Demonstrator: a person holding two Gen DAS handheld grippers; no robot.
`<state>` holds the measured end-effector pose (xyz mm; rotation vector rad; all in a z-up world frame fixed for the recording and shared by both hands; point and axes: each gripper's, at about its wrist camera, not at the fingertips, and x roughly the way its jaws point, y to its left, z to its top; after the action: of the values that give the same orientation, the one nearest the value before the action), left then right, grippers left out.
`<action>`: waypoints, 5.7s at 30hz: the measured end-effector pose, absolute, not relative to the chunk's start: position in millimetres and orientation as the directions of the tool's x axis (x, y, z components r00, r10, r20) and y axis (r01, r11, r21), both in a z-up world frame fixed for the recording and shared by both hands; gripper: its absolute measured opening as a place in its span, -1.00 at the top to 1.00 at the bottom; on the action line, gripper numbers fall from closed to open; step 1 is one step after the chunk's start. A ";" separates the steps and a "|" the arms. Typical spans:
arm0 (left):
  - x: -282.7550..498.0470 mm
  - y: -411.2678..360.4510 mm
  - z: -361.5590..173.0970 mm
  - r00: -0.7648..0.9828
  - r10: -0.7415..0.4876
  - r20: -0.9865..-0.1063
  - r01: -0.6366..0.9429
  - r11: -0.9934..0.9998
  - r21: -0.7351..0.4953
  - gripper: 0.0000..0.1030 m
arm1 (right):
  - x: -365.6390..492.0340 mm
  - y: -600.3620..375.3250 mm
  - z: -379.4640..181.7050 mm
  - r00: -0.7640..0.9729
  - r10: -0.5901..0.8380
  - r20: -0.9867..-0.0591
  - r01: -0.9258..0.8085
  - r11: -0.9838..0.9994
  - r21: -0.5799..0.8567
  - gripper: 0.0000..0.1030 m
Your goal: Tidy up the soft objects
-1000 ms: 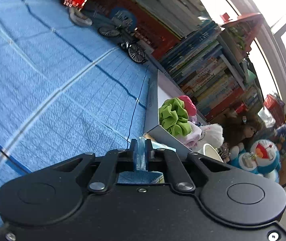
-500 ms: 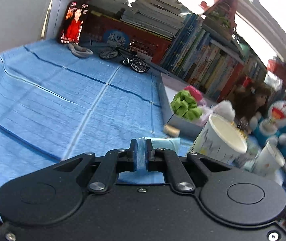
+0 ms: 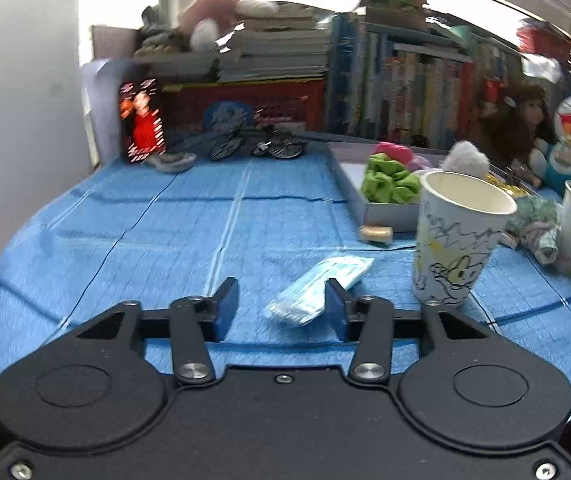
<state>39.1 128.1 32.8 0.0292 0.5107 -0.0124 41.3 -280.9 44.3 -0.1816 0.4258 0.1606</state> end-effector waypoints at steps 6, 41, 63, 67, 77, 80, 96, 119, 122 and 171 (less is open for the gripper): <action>57.6 111.7 27.4 0.860 -0.057 -0.506 0.098 0.994 0.056 -0.17 | 40.8 -283.1 44.4 0.898 0.111 -0.426 -0.181 0.975 -0.127 -0.87; 85.1 104.0 14.5 0.794 -0.123 -0.595 0.132 0.991 -0.028 0.51 | 27.2 -294.9 60.9 0.932 0.057 -0.358 -0.103 0.988 -0.111 -0.35; 95.8 115.5 99.1 0.875 -0.102 -0.474 0.084 0.995 -0.059 0.51 | 55.3 -319.0 123.1 0.957 -0.043 -0.286 0.008 0.992 -0.123 -0.34; 106.8 106.0 116.9 0.876 -0.141 -0.462 0.117 0.990 -0.079 0.51 | 69.5 -317.1 137.5 0.955 -0.010 -0.297 -0.023 0.994 -0.108 -0.35; 151.3 70.5 143.4 0.867 -0.194 -0.460 0.159 0.981 -0.114 0.51 | 127.1 -304.6 171.7 0.936 0.094 -0.339 -0.120 0.991 -0.055 -0.35; 173.7 63.1 148.6 0.855 -0.202 -0.477 0.151 0.978 -0.144 0.51 | 146.8 -296.3 180.5 0.926 0.141 -0.350 -0.163 0.986 -0.033 -0.35; 302.7 32.2 139.0 0.749 -0.218 -0.626 0.155 0.976 -0.154 0.51 | 289.2 -249.1 165.9 0.794 0.254 -0.552 -0.196 0.967 0.163 -0.35; 419.3 47.9 66.9 0.585 -0.196 -0.787 0.095 0.980 -0.174 0.51 | 409.8 -176.7 77.3 0.620 0.123 -0.775 -0.129 0.990 0.054 -0.35; 422.3 49.6 60.8 0.576 -0.202 -0.793 0.089 0.979 -0.185 0.51 | 413.6 -174.8 71.2 0.604 0.129 -0.786 -0.136 0.989 0.057 -0.35; 268.3 71.4 131.5 0.660 -0.290 -0.693 0.235 0.956 -0.176 -0.07 | 271.0 -202.5 148.3 0.526 0.262 -0.809 -0.414 0.910 0.025 -0.68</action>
<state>268.3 71.4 131.5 -0.0733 0.7963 -0.2972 271.0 -202.5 148.3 -0.1788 0.9339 0.4070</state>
